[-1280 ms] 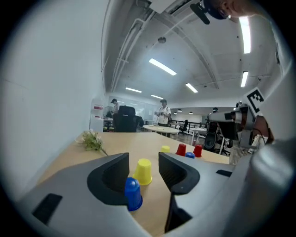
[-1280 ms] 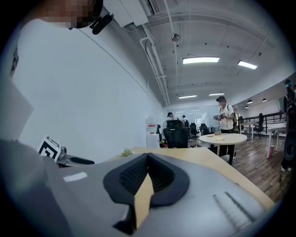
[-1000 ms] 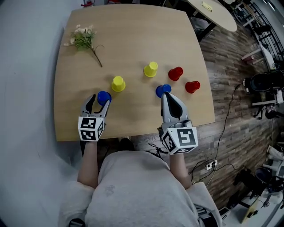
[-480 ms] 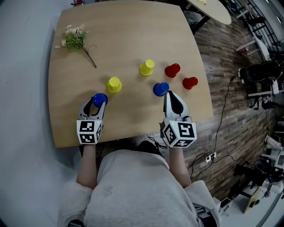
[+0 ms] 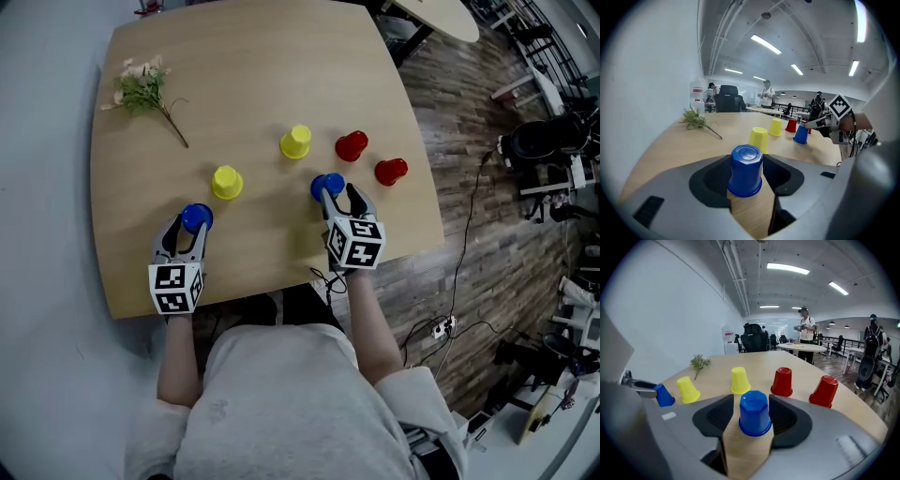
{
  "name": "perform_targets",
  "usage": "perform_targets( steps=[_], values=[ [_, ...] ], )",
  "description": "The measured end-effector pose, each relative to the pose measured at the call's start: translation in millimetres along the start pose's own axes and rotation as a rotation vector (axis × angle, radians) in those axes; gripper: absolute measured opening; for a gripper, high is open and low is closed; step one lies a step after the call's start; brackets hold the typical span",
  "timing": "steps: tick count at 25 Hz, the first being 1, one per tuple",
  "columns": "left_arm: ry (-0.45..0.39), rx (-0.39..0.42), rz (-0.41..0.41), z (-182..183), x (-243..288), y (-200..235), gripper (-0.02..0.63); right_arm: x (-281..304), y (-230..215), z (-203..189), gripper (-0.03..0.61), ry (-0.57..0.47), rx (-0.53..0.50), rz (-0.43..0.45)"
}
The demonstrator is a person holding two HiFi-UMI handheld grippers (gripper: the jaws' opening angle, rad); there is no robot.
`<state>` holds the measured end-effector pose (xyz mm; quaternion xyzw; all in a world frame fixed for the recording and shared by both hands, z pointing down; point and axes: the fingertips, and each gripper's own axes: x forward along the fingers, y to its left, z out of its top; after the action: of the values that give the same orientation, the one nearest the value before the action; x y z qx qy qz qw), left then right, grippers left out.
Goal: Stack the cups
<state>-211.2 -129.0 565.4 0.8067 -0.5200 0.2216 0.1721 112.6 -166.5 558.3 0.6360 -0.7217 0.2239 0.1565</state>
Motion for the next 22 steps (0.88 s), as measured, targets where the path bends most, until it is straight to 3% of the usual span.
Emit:
perform_targets(
  steps=[5,11,22],
  values=[
    [-0.033,-0.006,-0.018,15,-9,-15,0.213,12,-3,-3,0.215,0.022,-0.053,-0.009],
    [-0.075,0.034,-0.131,38,-2,-69,0.212,7,6,2,0.212,0.012,-0.082,0.028],
    [0.004,0.135,-0.269,28,53,-143,0.212,-9,21,2,0.212,-0.007,-0.082,0.098]
  ],
)
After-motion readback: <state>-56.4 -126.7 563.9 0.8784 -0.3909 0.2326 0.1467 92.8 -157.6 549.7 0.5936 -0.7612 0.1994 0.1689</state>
